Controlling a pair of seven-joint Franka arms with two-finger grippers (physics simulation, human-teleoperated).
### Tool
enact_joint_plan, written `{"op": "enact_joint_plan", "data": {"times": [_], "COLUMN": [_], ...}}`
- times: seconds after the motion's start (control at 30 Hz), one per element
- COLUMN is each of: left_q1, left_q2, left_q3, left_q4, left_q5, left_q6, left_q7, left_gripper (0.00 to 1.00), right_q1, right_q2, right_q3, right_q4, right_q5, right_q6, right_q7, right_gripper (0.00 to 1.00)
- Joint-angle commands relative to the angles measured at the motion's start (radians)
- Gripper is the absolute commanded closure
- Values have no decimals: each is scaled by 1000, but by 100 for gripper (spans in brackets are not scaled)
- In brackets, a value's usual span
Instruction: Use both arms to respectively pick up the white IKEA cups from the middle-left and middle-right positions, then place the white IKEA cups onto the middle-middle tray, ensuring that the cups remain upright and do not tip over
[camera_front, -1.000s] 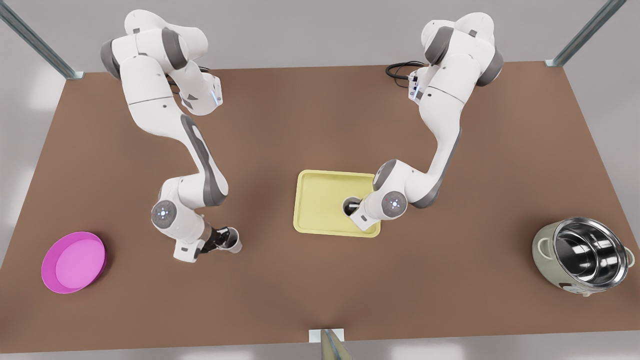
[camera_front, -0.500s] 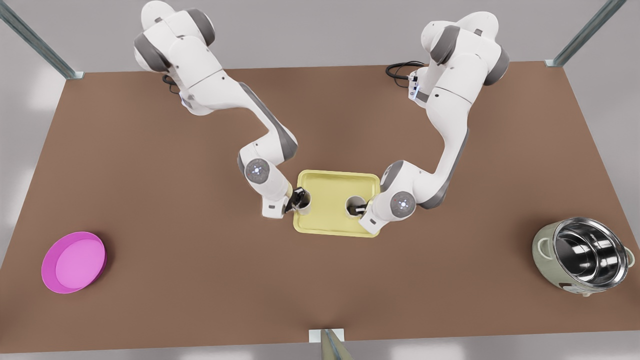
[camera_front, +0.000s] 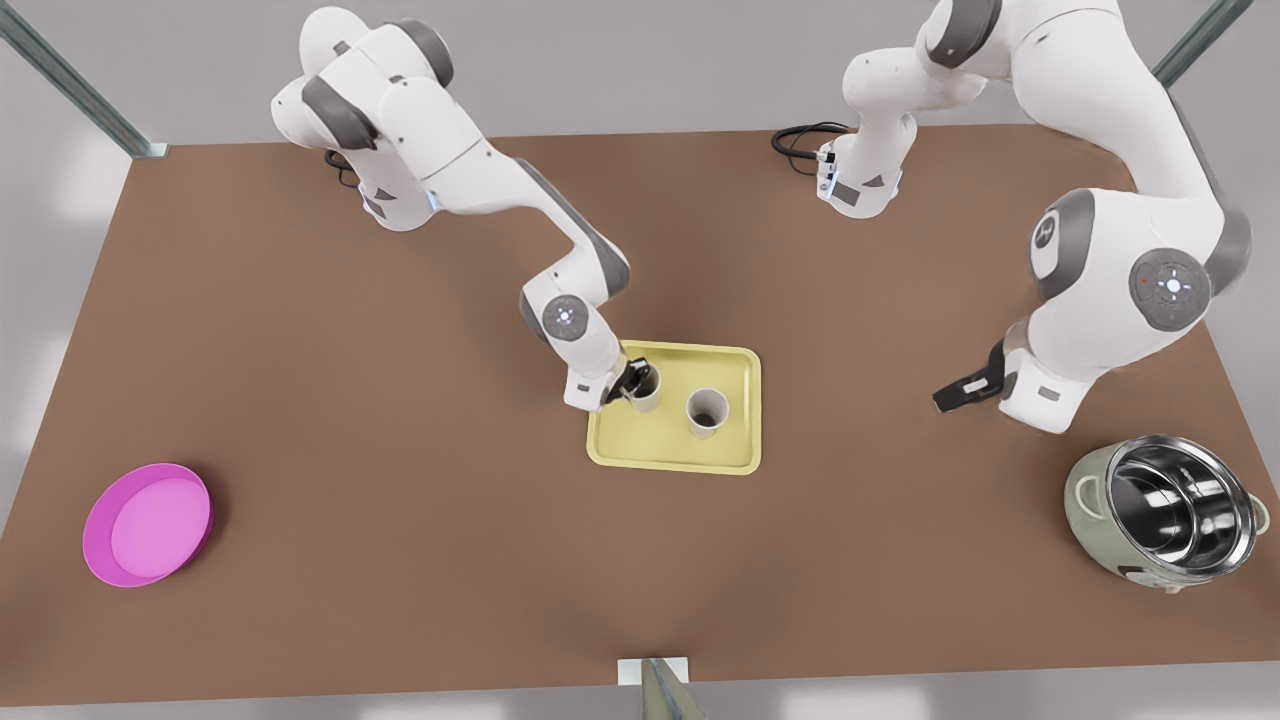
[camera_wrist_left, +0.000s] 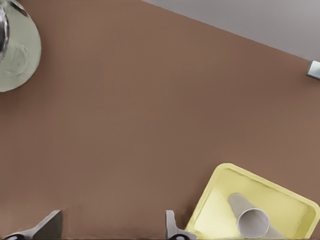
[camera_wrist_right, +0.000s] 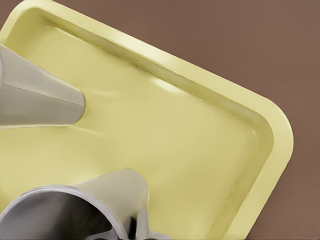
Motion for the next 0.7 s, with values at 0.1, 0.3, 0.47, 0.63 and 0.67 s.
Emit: {"op": "enact_joint_plan", "data": {"times": [0.1,0.3,0.47,0.63,0.67], "left_q1": [-71,-73,-71,-71,-71], "left_q2": [-65,-48,-50,-53,-54], "left_q3": [112,110,105,105,105], "left_q4": [-91,-91,-92,-86,-86], "left_q5": [21,-14,-20,-43,-42], "left_q6": [-83,-80,-94,-97,-99], "left_q7": [510,510,511,508,510], "left_gripper": [0,0,0,0,0], "right_q1": [-1,-1,-75,-529,-586], "right_q2": [4,1,-189,-57,4], "right_q3": [0,1,0,-11,-17], "right_q4": [18,32,36,241,357], "right_q5": [-4,-6,-6,-325,-336], "right_q6": [2,-10,-381,-745,-747], "right_q7": [230,218,155,-164,-261], "right_gripper": [0,0,0,0,0]}}
